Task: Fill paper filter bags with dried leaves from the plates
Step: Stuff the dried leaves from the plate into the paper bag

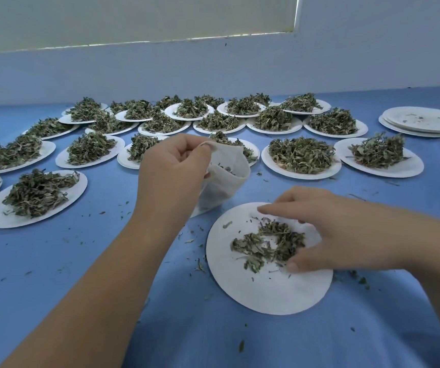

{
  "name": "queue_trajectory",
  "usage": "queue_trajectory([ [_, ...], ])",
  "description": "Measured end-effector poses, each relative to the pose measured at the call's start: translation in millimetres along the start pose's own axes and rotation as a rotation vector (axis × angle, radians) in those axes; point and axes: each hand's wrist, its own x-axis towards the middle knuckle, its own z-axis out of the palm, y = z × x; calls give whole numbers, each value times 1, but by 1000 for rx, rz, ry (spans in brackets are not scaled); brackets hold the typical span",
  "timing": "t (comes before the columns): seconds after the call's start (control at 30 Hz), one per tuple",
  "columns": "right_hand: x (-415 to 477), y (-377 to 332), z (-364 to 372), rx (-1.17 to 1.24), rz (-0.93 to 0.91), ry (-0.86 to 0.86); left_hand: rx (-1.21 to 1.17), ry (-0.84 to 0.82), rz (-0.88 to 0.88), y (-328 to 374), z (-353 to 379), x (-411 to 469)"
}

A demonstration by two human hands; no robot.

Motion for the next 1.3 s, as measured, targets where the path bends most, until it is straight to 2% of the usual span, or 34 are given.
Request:
queue_trajectory([
  [0.17,5,-4,9,-46,11,-39,66,45,81,-1,1,-2],
  [0.33,9,-11,15,-54,47,36,133,113,183,-2,-2,-1],
  [0.6,14,-22,15,-96,35,162,172,101,216,-5,-2,0],
  [0.9,15,-23,17,-49,79,207,190,92,231,-10,-1,0],
  [1.13,11,-11,3,244,95,302,227,33,249,-12,3,-4],
  [1.3,1,-9,-11,502,-19,392,343,-18,326,-14,6,-7],
])
